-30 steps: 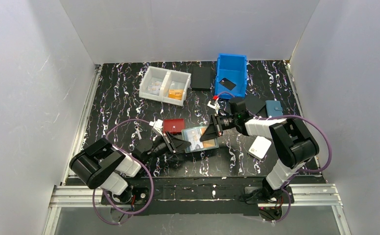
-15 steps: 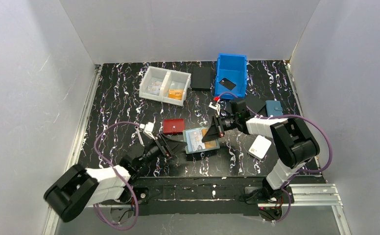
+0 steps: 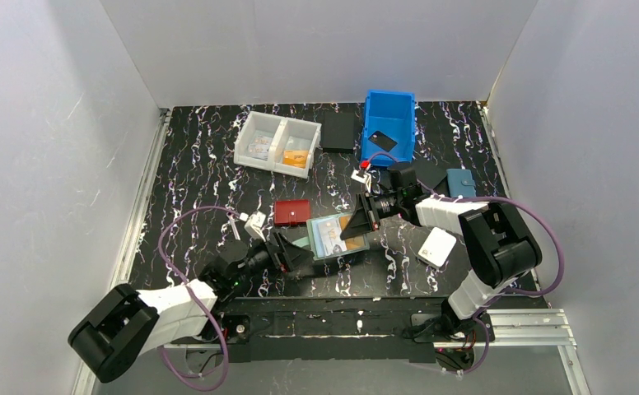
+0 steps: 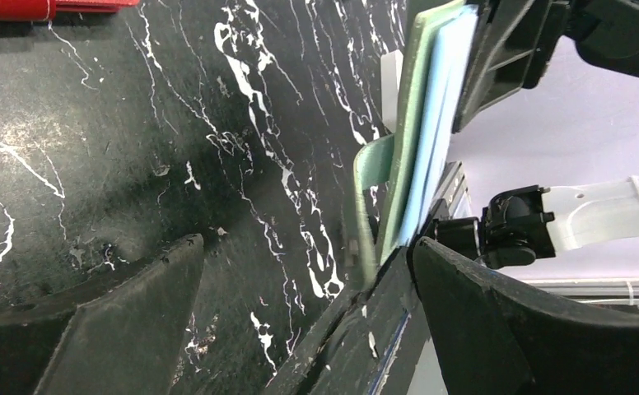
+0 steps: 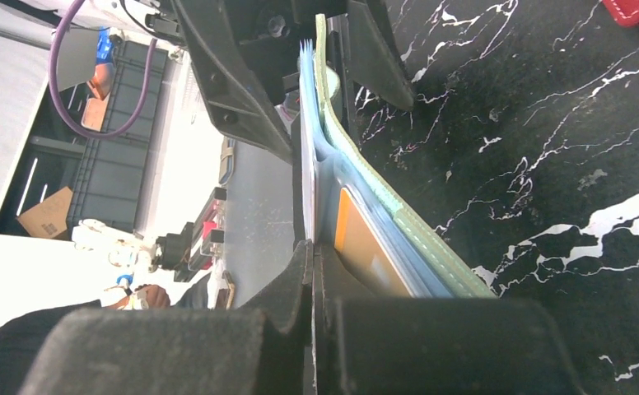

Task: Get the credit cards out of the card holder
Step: Remove the credit card from the card holder.

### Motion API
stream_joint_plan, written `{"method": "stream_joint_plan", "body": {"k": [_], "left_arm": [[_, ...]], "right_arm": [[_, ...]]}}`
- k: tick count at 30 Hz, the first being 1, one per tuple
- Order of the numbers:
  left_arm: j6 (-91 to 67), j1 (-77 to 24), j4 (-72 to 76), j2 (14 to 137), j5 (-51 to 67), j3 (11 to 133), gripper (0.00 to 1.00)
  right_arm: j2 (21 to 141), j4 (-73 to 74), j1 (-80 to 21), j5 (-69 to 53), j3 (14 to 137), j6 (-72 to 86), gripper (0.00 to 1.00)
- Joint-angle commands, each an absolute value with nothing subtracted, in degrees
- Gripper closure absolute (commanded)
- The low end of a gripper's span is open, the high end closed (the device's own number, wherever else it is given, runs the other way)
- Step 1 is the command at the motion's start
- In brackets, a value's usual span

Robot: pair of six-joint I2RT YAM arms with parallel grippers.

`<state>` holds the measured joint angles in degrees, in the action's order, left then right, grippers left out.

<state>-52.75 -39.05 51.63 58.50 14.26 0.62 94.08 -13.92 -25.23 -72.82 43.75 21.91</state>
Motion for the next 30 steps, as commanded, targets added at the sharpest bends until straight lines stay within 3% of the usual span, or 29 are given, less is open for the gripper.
{"method": "stream_joint_plan", "body": {"k": [1, 4, 10, 13, 18, 19, 22, 30], "left_arm": [[-49.9, -38.7, 51.9, 59.5, 16.7, 4.4, 0.04], [-49.3, -38.6, 53.7, 60.1, 18.7, 5.6, 0.15], [-50.4, -38.6, 60.0, 63.2, 22.6, 5.7, 0.21], [-51.4, -38.6, 63.1, 66.8, 24.2, 6.3, 0.39], [-54.1, -38.6, 72.8, 75.6, 26.6, 7.4, 0.56], [-54.8, -38.6, 75.5, 77.6, 27.2, 7.5, 0.63], [-57.2, -38.2, 82.1, 83.7, 31.0, 8.7, 1.0], [-58.0, -35.8, 82.5, 82.0, 31.2, 6.1, 1.0]], "right_arm": [[92.2, -16.3, -26.1, -76.1, 46.2, 21.4, 0.99], [92.5, -16.2, -26.3, -76.2, 46.3, 21.4, 0.99], [92.7, -16.1, -26.6, -76.4, 46.4, 21.5, 0.99], [92.8, -16.1, -26.7, -76.5, 46.4, 21.4, 0.99], [93.0, -16.0, -26.9, -76.6, 46.5, 21.1, 0.99], [93.1, -15.9, -26.9, -76.5, 46.5, 21.1, 0.99], [93.4, -15.0, -26.8, -75.7, 46.7, 20.4, 0.99], [93.5, -11.3, -24.6, -71.0, 46.9, 17.9, 0.99]]}}
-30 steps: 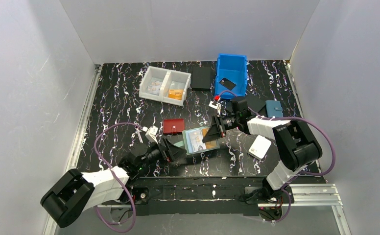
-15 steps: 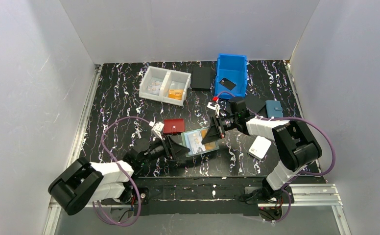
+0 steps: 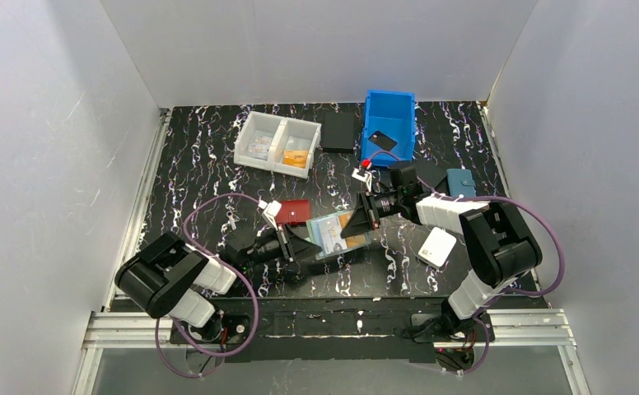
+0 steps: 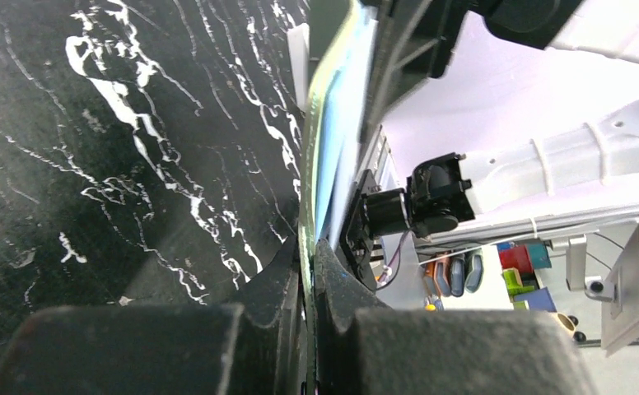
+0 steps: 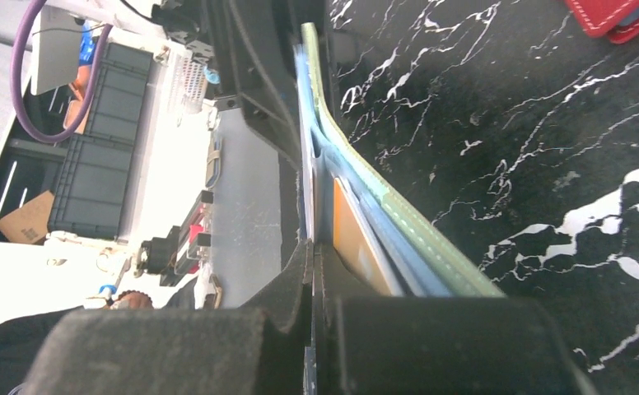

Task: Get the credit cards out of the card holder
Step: Remove the credit card from the card holder, then place the card holder at the center of the board.

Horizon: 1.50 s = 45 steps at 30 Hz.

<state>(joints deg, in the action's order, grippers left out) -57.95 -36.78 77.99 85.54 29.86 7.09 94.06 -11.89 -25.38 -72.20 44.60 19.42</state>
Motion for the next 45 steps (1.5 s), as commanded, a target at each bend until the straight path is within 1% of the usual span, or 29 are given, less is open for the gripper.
{"method": "stream_joint_plan", "body": {"k": [1, 7, 18, 26, 31, 37, 41, 45], "left_arm": [[-58.0, -35.5, 82.4, 81.1, 30.7, 5.6, 1.0], [-58.4, -34.2, 82.2, 80.6, 30.7, 3.8, 1.0], [-59.1, -31.0, 82.2, 77.9, 32.3, 1.5, 1.0], [-59.3, -30.0, 81.6, 78.6, 32.1, 0.3, 1.0], [-59.7, -29.8, 79.4, 84.1, 32.2, 0.1, 1.0], [-61.4, -29.7, 77.3, 95.6, 30.7, -1.4, 0.99], [-63.0, -29.8, 78.4, 98.3, 28.4, -3.4, 0.94], [-63.7, -29.7, 74.3, 92.4, 25.3, -6.2, 0.8]], "right_arm": [[93.6, -11.1, -24.5, -70.5, 46.9, 17.7, 0.99], [94.5, -7.0, -23.7, -68.2, 47.7, 14.6, 0.99], [94.8, -6.7, -22.1, -67.7, 47.6, 14.3, 0.99], [94.7, -5.6, -21.3, -66.8, 47.9, 13.5, 0.99], [93.0, -1.1, -19.7, -64.7, 49.1, 9.6, 0.99], [93.3, -0.6, -19.6, -64.6, 49.2, 9.1, 0.99], [93.5, -0.5, -19.6, -64.6, 49.2, 8.9, 0.99], [93.7, -0.1, -19.9, -64.6, 49.4, 8.3, 0.99]]}}
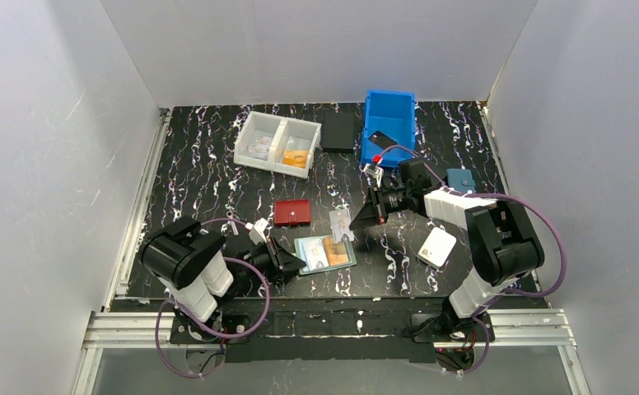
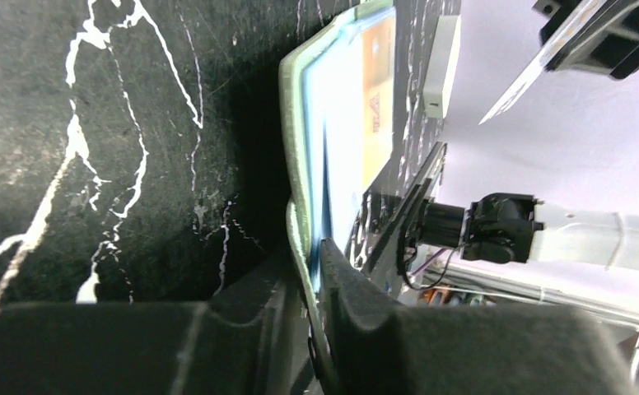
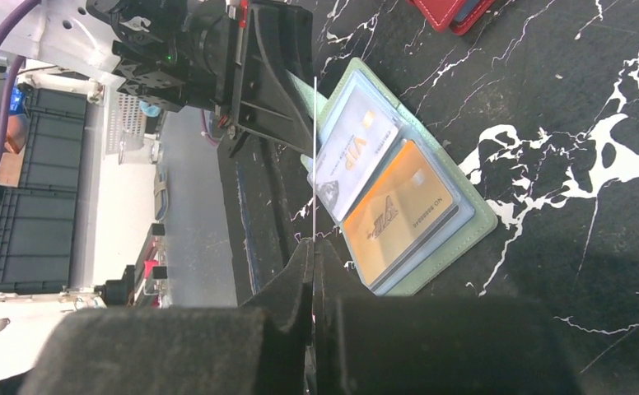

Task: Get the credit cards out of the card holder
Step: Place the card holder at the center of the board.

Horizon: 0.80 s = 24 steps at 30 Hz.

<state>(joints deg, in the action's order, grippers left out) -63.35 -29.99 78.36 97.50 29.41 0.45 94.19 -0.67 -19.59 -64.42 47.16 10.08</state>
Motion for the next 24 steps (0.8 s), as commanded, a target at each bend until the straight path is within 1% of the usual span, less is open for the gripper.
{"method": "stream_joint_plan", "body": {"k": [1, 5, 9, 11, 14, 15, 16, 18, 20, 24], "left_arm": [[-63.5, -29.8, 71.4, 89.6, 25.0, -6.4, 0.77], [-61.2, -29.9, 54.4, 72.6, 23.0, -5.2, 0.64], [-53.8, -30.4, 22.8, 45.9, 18.7, 0.9, 0.49], [-49.1, -30.6, 8.9, 34.3, 15.2, 4.4, 0.35], [-43.6, -30.6, -4.1, 23.4, 11.0, 8.0, 0.12], [-42.5, -30.6, -6.3, 21.2, 10.3, 8.7, 0.05], [-41.9, -30.5, -6.8, 19.7, 10.3, 9.1, 0.02], [-41.5, -30.5, -3.8, 19.0, 12.0, 9.2, 0.02], [-40.2, -30.4, 3.6, 21.8, 17.3, 9.4, 0.02], [-35.5, -30.5, 11.1, 34.5, 28.6, 15.5, 0.02]], "right_arm": [[93.8, 0.6, -20.1, -64.5, 49.6, 7.7, 0.99], [94.0, 4.9, -21.0, -64.0, 51.1, 4.3, 0.99], [94.2, 10.0, -21.9, -63.3, 52.9, -0.3, 0.99], [94.1, 12.8, -22.4, -62.8, 53.9, -3.7, 0.99], [93.8, 16.7, -23.2, -61.8, 55.3, -8.0, 0.99], [93.7, 18.1, -23.3, -61.6, 55.8, -9.5, 0.99], [93.6, 19.5, -23.6, -61.4, 56.4, -11.1, 0.99], [93.3, 22.8, -24.0, -61.2, 57.7, -14.7, 0.99], [93.3, 26.4, -24.7, -61.6, 58.9, -18.7, 0.99], [93.2, 31.9, -25.7, -63.0, 60.3, -25.7, 0.99]]}}
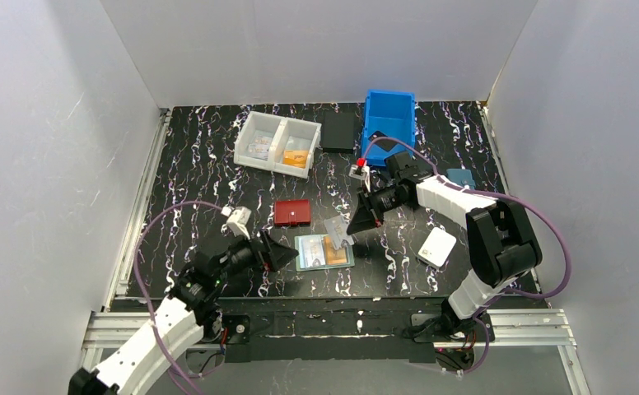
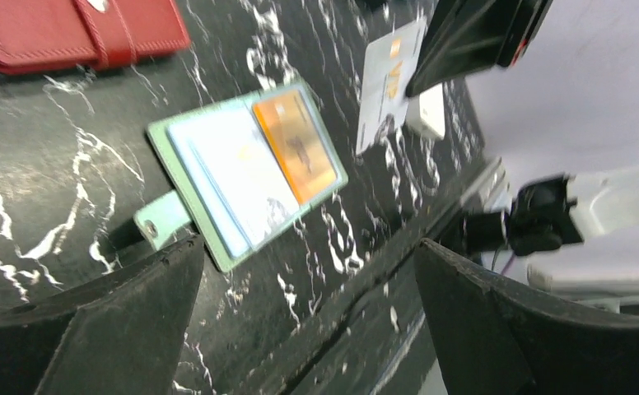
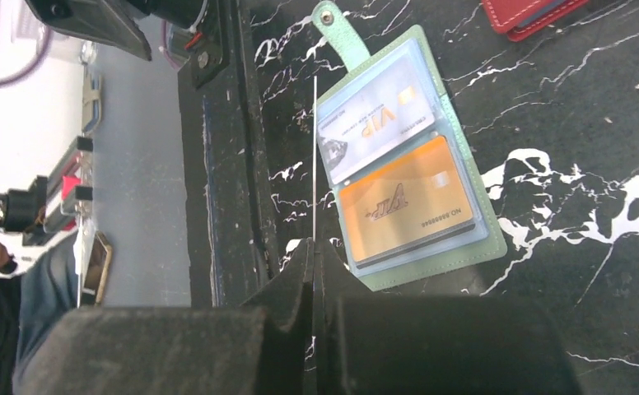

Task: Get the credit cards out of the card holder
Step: Place the card holder at the center of the board, then place the credit card in the storage box.

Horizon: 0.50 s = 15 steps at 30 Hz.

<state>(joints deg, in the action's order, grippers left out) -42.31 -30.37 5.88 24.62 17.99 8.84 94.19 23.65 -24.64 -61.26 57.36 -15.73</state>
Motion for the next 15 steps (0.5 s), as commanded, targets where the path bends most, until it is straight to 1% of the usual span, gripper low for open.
{"method": "stream_joint_plan", "body": {"k": [1, 4, 9, 12, 15], "left_arm": [[-34.2, -30.6, 11.6, 38.8, 30.5, 17.8, 0.02], [-30.7, -31.9, 12.7, 48.5, 34.2, 24.0, 0.02], [-25.3, -36.1, 14.7, 58.3, 35.6, 30.5, 0.03], [-23.9, -38.1, 16.4, 63.1, 35.8, 32.9, 0.08], [-24.0, -39.0, 17.0, 67.5, 36.5, 35.4, 0.2]], "right_arm": [[93.4, 32.9, -26.1, -63.0, 60.6, -26.9, 0.99], [94.0, 35.8, -26.9, -63.5, 61.6, -30.2, 0.99], [94.4, 38.8, -27.7, -64.3, 62.4, -33.2, 0.99], [94.3, 39.9, -28.1, -64.9, 62.7, -34.6, 0.99], [94.4, 40.3, -28.4, -65.0, 62.9, -35.1, 0.99]]}}
